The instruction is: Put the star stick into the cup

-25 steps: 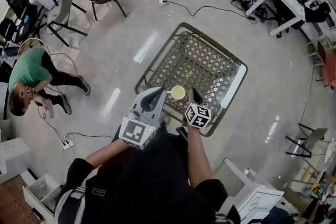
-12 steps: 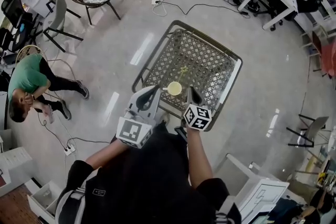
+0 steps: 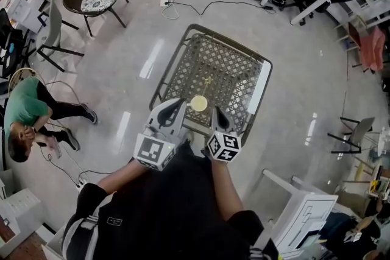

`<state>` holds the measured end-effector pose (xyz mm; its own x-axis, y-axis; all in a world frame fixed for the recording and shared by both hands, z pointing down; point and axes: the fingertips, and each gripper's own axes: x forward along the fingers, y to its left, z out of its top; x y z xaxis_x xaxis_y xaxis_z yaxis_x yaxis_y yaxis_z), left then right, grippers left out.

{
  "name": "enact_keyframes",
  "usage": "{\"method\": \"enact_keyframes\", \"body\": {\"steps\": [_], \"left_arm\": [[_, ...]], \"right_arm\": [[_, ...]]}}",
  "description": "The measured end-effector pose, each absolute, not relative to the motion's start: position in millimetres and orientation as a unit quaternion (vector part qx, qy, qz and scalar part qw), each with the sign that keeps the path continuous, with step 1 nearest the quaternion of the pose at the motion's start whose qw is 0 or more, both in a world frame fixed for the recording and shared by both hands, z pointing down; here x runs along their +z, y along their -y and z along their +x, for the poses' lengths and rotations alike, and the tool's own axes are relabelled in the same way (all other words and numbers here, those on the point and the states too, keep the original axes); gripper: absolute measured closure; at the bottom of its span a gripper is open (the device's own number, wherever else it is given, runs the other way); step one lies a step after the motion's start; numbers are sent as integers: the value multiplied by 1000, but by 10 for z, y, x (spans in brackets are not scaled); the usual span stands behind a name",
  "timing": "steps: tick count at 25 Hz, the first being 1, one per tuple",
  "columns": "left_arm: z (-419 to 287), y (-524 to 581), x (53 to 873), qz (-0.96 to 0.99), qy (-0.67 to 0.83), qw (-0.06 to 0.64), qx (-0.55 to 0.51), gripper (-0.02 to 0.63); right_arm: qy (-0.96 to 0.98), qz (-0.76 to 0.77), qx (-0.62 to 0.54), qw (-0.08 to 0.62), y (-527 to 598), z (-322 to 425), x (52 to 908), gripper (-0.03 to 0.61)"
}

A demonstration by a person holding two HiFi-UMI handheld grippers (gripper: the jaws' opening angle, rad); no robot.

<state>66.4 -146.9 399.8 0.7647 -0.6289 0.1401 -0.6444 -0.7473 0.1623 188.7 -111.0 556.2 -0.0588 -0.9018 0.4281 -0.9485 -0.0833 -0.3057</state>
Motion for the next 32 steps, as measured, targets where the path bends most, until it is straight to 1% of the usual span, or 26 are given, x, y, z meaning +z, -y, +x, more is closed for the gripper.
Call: {"method": "enact_keyframes", "body": {"steps": [12,18,32], "left_arm": [[540,1455,4092,943,314,103,42,598],[492,1365,4080,948,302,91,41,598],[441,1315,4101,952,289,94,45,598]], "right_arm": [[672,697,249,15,715,1619,5033,561],[670,703,237,12,618,1529,4929,563],[662,712,233,8,613,1477,4888,568]]}}
